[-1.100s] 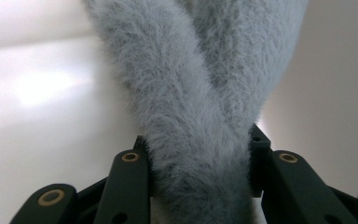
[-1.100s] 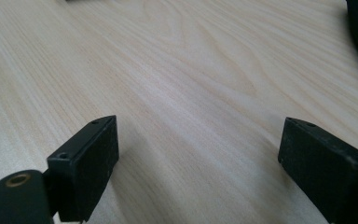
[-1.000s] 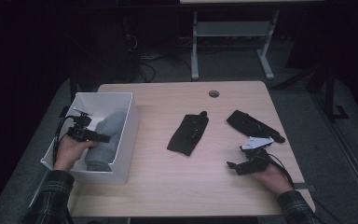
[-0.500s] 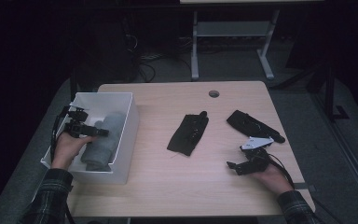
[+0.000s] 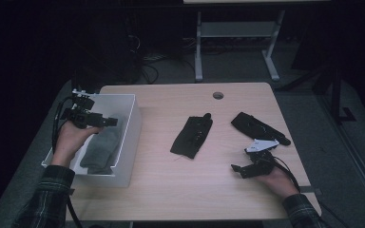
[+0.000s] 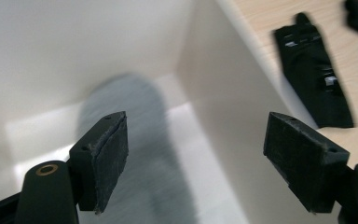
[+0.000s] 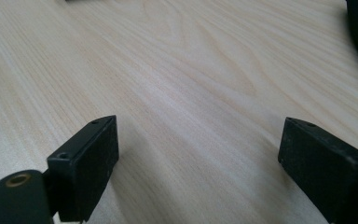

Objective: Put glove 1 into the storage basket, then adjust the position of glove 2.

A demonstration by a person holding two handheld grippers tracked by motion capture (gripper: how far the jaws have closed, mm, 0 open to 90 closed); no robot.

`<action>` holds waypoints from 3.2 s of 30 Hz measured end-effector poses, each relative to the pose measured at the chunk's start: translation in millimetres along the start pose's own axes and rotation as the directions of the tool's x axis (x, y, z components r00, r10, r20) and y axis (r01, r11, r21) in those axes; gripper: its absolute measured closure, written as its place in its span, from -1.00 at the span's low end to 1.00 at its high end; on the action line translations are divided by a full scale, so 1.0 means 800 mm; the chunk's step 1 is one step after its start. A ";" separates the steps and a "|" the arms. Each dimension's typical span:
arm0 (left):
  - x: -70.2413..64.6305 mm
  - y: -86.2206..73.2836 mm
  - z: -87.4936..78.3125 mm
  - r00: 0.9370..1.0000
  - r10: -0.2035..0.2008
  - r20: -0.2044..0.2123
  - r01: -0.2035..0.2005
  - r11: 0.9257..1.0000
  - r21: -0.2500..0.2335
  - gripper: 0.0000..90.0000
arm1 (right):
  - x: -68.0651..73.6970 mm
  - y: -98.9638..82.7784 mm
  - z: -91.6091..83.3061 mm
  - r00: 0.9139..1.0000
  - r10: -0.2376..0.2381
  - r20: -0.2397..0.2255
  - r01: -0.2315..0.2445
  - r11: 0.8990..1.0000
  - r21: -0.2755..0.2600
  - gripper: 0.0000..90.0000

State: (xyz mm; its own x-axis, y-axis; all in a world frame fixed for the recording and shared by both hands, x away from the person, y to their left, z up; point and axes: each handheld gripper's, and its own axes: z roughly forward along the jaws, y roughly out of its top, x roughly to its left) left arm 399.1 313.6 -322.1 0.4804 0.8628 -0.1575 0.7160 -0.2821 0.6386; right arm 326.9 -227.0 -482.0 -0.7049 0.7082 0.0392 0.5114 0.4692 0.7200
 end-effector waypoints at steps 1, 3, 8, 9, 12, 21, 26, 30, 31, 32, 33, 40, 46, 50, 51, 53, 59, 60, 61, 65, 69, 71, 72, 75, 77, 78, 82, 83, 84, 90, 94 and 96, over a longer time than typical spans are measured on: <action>-0.008 0.004 -0.001 1.000 0.013 0.008 -0.013 1.000 -0.009 -0.52 | 0.000 0.000 0.000 1.000 0.000 0.000 0.000 1.000 0.000 -0.73; -0.023 0.010 -0.002 0.999 0.043 0.031 -0.042 0.999 -0.018 -0.52 | 0.000 0.000 0.000 1.000 0.000 0.000 0.000 1.000 -0.001 -0.73; -0.060 0.023 0.002 0.991 0.101 0.085 -0.099 0.994 -0.038 -0.53 | 0.000 0.000 0.000 1.000 0.001 0.000 -0.001 1.000 -0.003 -0.73; -0.067 0.024 0.003 0.990 0.111 0.093 -0.107 0.993 -0.041 -0.53 | 0.000 0.000 0.000 1.000 0.001 0.000 -0.001 1.000 -0.003 -0.73; -0.095 0.029 0.010 0.982 0.142 0.126 -0.136 0.989 -0.048 -0.53 | 0.000 0.000 0.000 1.000 0.001 0.001 -0.001 1.000 -0.003 -0.73; -0.146 0.027 0.034 0.969 0.172 0.180 -0.162 0.985 -0.065 -0.53 | 0.000 0.000 0.000 1.000 0.001 0.000 -0.001 1.000 -0.003 -0.73; -0.170 0.020 0.055 0.962 0.195 0.189 -0.187 0.981 -0.059 -0.53 | 0.000 0.000 0.000 1.000 0.000 0.002 0.000 1.000 -0.002 -0.75; -0.187 0.010 0.069 0.958 0.210 0.195 -0.202 0.977 -0.061 -0.53 | -0.001 0.000 0.001 1.000 0.000 0.004 0.000 1.000 -0.001 -0.76; -0.190 0.007 0.073 0.956 0.217 0.196 -0.208 0.976 -0.064 -0.53 | -0.001 0.000 0.001 1.000 0.000 0.004 0.000 1.000 -0.001 -0.76; -0.194 0.003 0.077 0.955 0.223 0.198 -0.213 0.975 -0.067 -0.53 | -0.001 0.000 0.001 1.000 0.000 0.005 0.000 1.000 -0.001 -0.77; -0.197 -0.001 0.080 0.952 0.232 0.198 -0.224 0.973 -0.064 -0.53 | -0.001 0.000 0.001 1.000 0.001 0.005 -0.001 1.000 0.000 -0.77; -0.213 -0.030 0.109 0.941 0.262 0.215 -0.258 0.965 -0.048 -0.53 | 0.000 0.000 0.001 1.000 0.004 0.008 -0.004 1.000 0.000 -0.76; -0.215 -0.061 0.132 0.934 0.293 0.206 -0.296 0.955 -0.013 -0.55 | 0.001 0.000 0.000 1.000 -0.007 0.000 0.007 1.000 -0.007 -0.65; -0.214 -0.081 0.143 0.929 0.304 0.209 -0.311 0.951 -0.003 -0.57 | 0.002 0.003 -0.005 1.000 0.000 0.005 0.000 1.000 0.005 -0.25; -0.213 -0.085 0.146 0.929 0.306 0.209 -0.313 0.950 0.000 -0.58 | 0.001 0.004 -0.007 1.000 0.003 0.005 -0.004 1.000 0.011 -0.12; -0.212 -0.093 0.150 0.925 0.321 0.205 -0.329 0.944 0.006 -0.60 | 0.000 0.007 -0.008 1.000 0.016 0.011 -0.016 1.000 0.017 0.14; -0.207 -0.120 0.157 0.923 0.331 0.197 -0.339 0.941 0.010 -0.61 | -0.011 0.023 -0.013 0.999 0.029 0.043 -0.029 1.000 0.002 0.80; -0.207 -0.123 0.157 0.921 0.337 0.195 -0.346 0.938 0.013 -0.61 | -0.014 0.026 -0.013 0.999 0.028 0.040 -0.028 1.000 -0.004 0.86; -0.207 -0.126 0.158 0.922 0.337 0.190 -0.344 0.939 0.009 -0.62 | -0.019 0.032 -0.015 0.998 0.043 0.041 -0.042 0.999 -0.012 1.00; -0.203 -0.138 0.160 0.914 0.358 0.189 -0.366 0.930 0.010 -0.62 | -0.025 0.040 -0.015 0.999 0.039 0.038 -0.038 0.999 -0.021 1.00; -0.200 -0.148 0.160 0.901 0.406 0.154 -0.410 0.912 -0.003 -0.68 | -0.036 0.054 -0.014 0.998 0.037 0.048 -0.035 0.999 -0.035 1.00; -0.198 -0.151 0.161 0.898 0.409 0.160 -0.409 0.912 -0.037 -0.72 | -0.043 0.061 -0.012 0.997 0.039 0.059 -0.037 0.999 -0.040 1.00; -0.197 -0.153 0.161 0.898 0.410 0.161 -0.407 0.912 -0.051 -0.72 | -0.047 0.064 -0.011 0.997 0.043 0.065 -0.041 0.998 -0.042 1.00; -0.194 -0.157 0.163 0.894 0.416 0.164 -0.407 0.909 -0.090 -0.72 | -0.061 0.073 -0.009 0.995 0.061 0.078 -0.057 0.997 -0.051 1.00; -0.194 -0.157 0.164 0.894 0.417 0.165 -0.406 0.909 -0.097 -0.72 | -0.071 0.079 -0.006 0.993 0.073 0.091 -0.068 0.996 -0.055 1.00; -0.194 -0.157 0.164 0.894 0.417 0.165 -0.406 0.909 -0.098 -0.72 | -0.077 0.081 -0.004 0.992 0.079 0.098 -0.073 0.996 -0.060 1.00; -0.194 -0.157 0.164 0.894 0.417 0.165 -0.406 0.909 -0.097 -0.71 | -0.095 0.092 0.008 0.987 0.110 0.119 -0.103 0.993 -0.062 1.00; -0.194 -0.157 0.164 0.894 0.418 0.165 -0.407 0.908 -0.097 -0.71 | -0.099 0.095 0.013 0.986 0.114 0.123 -0.106 0.992 -0.063 1.00; -0.194 -0.157 0.164 0.894 0.417 0.165 -0.406 0.909 -0.097 -0.71 | -0.102 0.099 0.017 0.985 0.115 0.129 -0.107 0.992 -0.061 1.00; -0.193 -0.157 0.164 0.893 0.418 0.165 -0.408 0.908 -0.096 -0.71 | -0.119 0.116 0.042 0.978 0.144 0.149 -0.138 0.989 -0.048 1.00; -0.193 -0.157 0.164 0.893 0.420 0.165 -0.409 0.908 -0.095 -0.71 | -0.130 0.118 0.054 0.974 0.156 0.164 -0.154 0.988 -0.026 1.00; -0.193 -0.157 0.164 0.893 0.420 0.165 -0.409 0.907 -0.095 -0.71 | -0.134 0.115 0.063 0.974 0.161 0.162 -0.162 0.987 -0.004 1.00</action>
State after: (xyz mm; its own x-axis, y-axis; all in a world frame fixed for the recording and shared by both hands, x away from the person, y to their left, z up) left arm 301.5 160.6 -476.4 0.8127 0.5826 0.0034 0.4052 -0.5694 0.7153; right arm 474.6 -233.3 -454.8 -0.5243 0.8505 0.0413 0.6170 0.3460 0.7068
